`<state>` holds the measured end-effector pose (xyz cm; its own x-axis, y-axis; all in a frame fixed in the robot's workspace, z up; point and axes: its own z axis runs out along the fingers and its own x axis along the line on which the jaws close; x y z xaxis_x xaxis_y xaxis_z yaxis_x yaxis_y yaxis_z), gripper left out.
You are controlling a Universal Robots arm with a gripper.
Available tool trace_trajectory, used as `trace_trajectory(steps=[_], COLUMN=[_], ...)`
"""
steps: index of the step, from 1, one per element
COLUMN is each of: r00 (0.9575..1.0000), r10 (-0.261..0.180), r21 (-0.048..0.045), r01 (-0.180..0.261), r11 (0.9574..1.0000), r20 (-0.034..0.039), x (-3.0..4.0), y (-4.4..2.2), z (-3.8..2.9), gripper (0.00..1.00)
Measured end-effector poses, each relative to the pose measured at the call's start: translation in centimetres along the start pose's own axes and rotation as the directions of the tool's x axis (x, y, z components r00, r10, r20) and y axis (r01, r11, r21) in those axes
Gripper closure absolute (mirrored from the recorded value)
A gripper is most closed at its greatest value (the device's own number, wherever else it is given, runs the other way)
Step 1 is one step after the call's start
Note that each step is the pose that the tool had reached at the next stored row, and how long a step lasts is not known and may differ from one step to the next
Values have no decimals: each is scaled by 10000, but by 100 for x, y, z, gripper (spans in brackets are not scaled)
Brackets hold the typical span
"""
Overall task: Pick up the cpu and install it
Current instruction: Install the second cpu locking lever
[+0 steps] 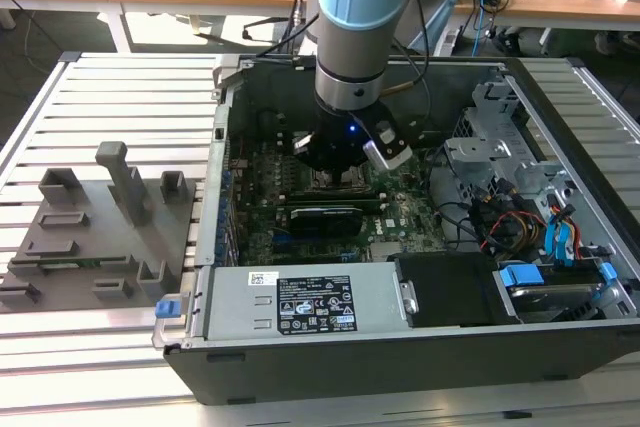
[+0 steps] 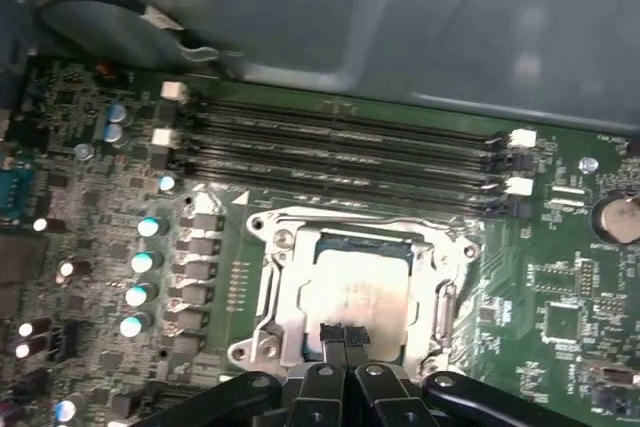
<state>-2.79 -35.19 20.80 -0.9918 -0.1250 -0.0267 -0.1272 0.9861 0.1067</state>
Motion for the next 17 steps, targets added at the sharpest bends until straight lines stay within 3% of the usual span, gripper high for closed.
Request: trace_trajectory(steps=[3,4,6,7,9,16,17], r00=[10000,10000,9999,9998,9998,9998,9998], r10=[-1,0,6,9,7,8,8], r21=[244,397,539,653,670,673,673], r01=[2,3,3,4,7,5,5], r11=[9997,9992,9985,9979,9977,9977,9977], r20=[-55,-91,-155,-192,-196,-195,-195], x=[-52,-69,-102,-124,-128,-135,-136], y=[116,169,261,321,331,360,367], z=[14,20,31,39,4,-212,-266], gripper=[89,89,89,89,89,89,89])
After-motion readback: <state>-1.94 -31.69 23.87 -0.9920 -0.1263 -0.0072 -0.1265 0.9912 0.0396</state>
